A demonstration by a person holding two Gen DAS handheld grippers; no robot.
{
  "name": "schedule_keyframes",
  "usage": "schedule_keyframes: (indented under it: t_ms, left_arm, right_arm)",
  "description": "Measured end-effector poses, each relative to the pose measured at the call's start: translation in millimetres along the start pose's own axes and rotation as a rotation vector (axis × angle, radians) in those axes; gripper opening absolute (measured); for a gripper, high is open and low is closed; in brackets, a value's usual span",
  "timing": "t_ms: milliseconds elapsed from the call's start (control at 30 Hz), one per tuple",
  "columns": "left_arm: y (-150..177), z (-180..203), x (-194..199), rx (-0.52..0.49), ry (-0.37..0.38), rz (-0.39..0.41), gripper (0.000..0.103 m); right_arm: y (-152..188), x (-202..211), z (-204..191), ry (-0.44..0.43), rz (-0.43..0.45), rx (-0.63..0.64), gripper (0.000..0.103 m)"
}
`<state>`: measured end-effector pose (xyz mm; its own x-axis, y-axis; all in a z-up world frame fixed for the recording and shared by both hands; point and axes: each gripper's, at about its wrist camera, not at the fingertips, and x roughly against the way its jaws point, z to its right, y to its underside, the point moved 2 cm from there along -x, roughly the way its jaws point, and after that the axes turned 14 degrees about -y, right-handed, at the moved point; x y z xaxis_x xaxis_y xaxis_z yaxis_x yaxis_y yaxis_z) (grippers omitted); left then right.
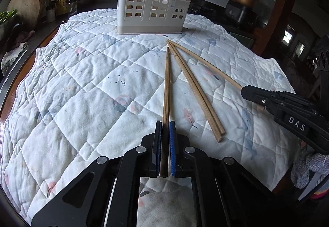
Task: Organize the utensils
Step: 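Lift the left tool's chopstick over the holder while the right tool carries its chopstick there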
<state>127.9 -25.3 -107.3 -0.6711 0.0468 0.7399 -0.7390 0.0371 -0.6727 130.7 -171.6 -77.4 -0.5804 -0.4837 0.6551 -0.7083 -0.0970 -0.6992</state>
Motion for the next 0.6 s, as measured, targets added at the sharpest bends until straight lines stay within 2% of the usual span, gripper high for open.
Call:
schedule_keyframes:
  t_ms: [333,600]
  left_arm:
    - [-36,-8,39,0.024,0.025,0.108,0.005]
    - [-73,-11,57,0.023,0.04,0.173,0.005]
  right_arm:
    - [-41,46,-4,-0.02,0.119,0.055,0.007]
    - [-78,60,-7,-0.059,0.155,0.089,0.007]
